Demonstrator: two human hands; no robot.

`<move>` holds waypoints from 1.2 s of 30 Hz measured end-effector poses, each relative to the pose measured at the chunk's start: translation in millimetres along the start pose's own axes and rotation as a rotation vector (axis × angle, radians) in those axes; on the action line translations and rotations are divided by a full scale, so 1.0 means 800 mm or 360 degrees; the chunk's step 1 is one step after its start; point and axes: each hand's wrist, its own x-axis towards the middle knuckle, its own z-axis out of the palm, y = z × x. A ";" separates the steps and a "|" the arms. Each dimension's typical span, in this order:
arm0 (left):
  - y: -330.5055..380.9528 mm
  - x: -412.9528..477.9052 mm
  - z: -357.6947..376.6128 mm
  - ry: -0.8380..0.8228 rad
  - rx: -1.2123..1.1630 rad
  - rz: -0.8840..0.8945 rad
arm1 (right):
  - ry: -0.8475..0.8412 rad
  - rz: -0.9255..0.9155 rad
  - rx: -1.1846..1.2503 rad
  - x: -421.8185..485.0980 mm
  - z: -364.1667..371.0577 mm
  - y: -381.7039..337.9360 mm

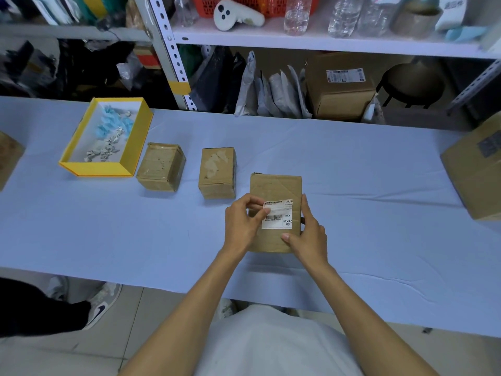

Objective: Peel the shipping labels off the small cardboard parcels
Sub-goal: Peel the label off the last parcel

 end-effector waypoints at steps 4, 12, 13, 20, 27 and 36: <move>-0.005 -0.002 0.000 0.0008 -0.0019 -0.0061 | -0.0006 -0.0008 -0.0034 0.000 0.000 0.001; -0.006 0.002 -0.002 -0.0047 0.0022 0.0045 | -0.0002 -0.0037 -0.0034 0.001 0.001 0.002; -0.007 0.003 0.000 -0.0046 0.0027 0.0044 | -0.0005 -0.0035 -0.0036 0.002 0.001 0.002; -0.004 0.005 -0.002 -0.0023 -0.0092 -0.0033 | 0.0006 -0.0015 -0.0063 0.005 0.003 0.002; 0.001 0.002 -0.002 -0.0048 -0.0159 -0.0173 | -0.0005 -0.0021 -0.0067 0.006 0.002 0.002; -0.001 0.006 -0.004 -0.0126 -0.0149 -0.0196 | -0.0036 -0.0028 -0.0027 0.007 0.002 0.006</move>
